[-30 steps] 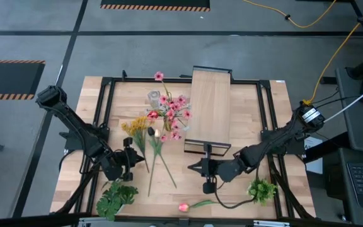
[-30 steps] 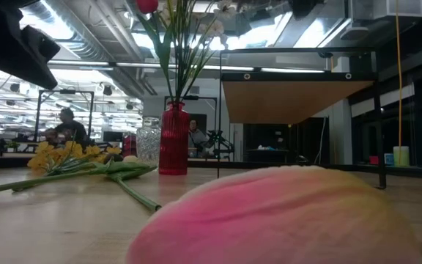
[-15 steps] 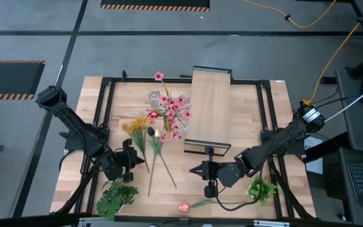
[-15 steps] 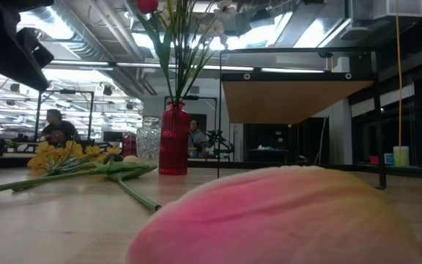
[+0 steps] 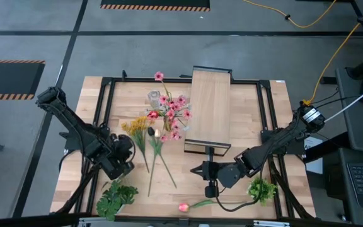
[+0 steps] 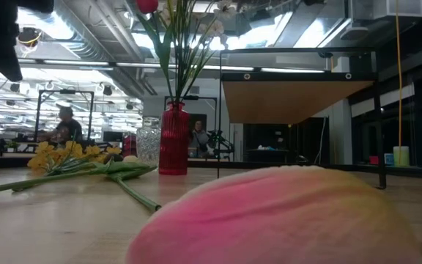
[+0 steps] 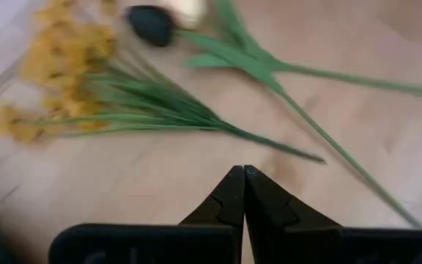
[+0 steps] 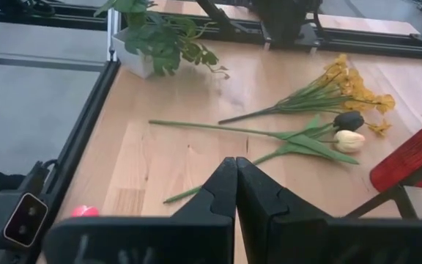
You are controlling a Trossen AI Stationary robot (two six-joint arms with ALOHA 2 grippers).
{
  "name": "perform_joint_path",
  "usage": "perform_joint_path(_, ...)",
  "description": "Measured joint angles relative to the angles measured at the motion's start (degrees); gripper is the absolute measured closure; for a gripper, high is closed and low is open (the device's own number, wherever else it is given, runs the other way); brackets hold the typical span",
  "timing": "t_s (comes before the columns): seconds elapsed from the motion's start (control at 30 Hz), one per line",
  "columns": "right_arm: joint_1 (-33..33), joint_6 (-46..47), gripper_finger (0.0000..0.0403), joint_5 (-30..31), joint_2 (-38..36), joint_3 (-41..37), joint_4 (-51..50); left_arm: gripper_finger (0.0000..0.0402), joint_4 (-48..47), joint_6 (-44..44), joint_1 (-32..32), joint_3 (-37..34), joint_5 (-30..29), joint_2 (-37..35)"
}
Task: Pick and place flowers into a vace then onto a shelf
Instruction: Put the yellow flowers into the transparent vase
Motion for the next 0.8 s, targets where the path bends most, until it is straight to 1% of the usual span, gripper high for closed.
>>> perform_joint_path(0.03, 0.0, 0.0, 0.0393, 0.0, 0.0, 0.0, -0.2, 0.0398, -0.7, -1.2, 0.5, 0.0, -0.7, 0.0)
perform_joint_path(0.17, 0.0, 0.0, 0.0393, 0.0, 0.0, 0.0, -0.6, 0.0397, -0.8, -1.7, 2.2, 0.0, -3.1, 0.0)
perform_joint_path(0.33, 0.0, 0.0, 0.0393, 0.0, 0.0, 0.0, -0.8, 0.0378, -0.7, -3.4, 4.2, 0.0, -3.4, 0.0)
perform_joint_path(0.5, 0.0, -0.2, 0.0393, 0.1, 0.0, 0.0, -0.8, 0.0332, -0.7, -6.5, 4.6, 0.0, -3.8, 0.0)
perform_joint_path(0.6, 0.0, -0.3, 0.0393, 0.2, 0.9, -0.4, 0.1, 0.0298, -0.7, -10.1, 4.5, 0.0, -5.2, 0.6)
perform_joint_path(0.8, 0.0, -1.4, 0.0393, 0.5, 3.4, -2.9, 3.8, 0.0239, -0.1, -16.2, 4.5, 0.0, -5.6, 4.6)
